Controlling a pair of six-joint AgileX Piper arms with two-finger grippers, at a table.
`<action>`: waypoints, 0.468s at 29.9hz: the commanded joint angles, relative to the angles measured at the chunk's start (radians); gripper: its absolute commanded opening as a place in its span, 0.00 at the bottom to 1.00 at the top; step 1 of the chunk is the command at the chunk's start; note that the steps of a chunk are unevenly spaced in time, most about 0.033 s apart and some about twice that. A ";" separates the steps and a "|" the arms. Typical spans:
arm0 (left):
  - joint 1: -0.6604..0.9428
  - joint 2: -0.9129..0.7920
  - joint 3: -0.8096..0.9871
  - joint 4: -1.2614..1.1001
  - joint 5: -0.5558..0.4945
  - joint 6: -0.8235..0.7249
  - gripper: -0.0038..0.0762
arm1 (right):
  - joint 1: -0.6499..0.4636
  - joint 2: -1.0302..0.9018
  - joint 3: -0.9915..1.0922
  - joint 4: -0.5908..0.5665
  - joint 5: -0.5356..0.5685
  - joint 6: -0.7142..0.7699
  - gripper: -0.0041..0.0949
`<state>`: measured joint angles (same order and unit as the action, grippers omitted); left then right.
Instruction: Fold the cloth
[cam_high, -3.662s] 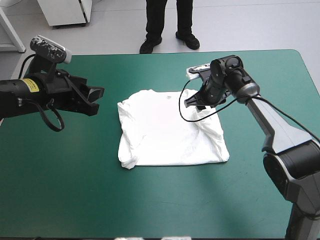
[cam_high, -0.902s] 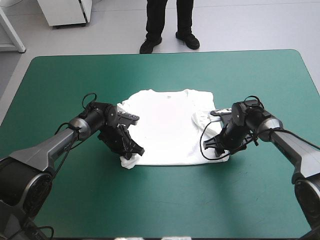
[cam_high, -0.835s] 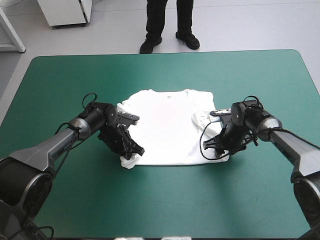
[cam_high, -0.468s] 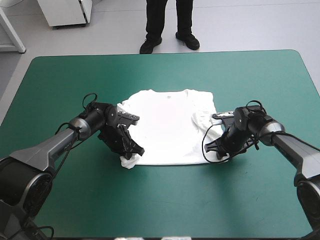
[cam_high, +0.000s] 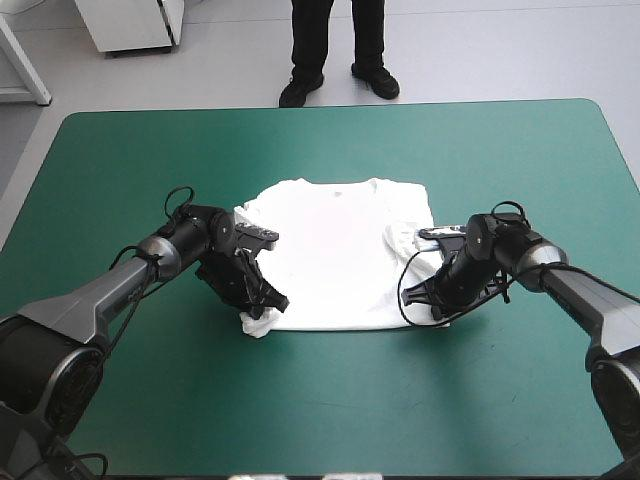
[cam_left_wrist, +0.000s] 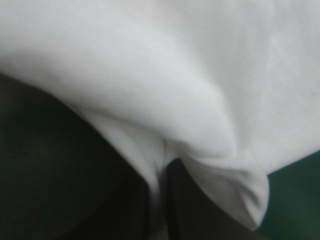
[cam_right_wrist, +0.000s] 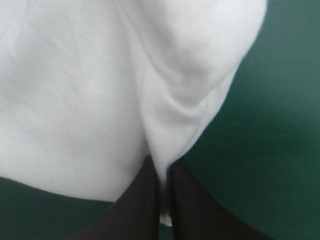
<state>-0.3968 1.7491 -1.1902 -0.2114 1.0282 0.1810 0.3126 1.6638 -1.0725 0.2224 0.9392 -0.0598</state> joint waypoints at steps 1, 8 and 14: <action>-0.009 -0.062 -0.026 -0.015 -0.019 -0.004 0.04 | 0.013 -0.040 -0.050 0.037 0.049 -0.010 0.03; -0.009 -0.167 -0.085 0.007 0.043 -0.013 0.04 | 0.013 -0.100 -0.185 -0.005 0.188 0.007 0.03; -0.007 -0.259 -0.094 0.020 0.079 -0.025 0.04 | 0.013 -0.155 -0.265 -0.021 0.253 0.015 0.03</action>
<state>-0.3996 1.5654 -1.2490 -0.1831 1.0867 0.1720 0.3275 1.5736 -1.2810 0.2104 1.1550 -0.0491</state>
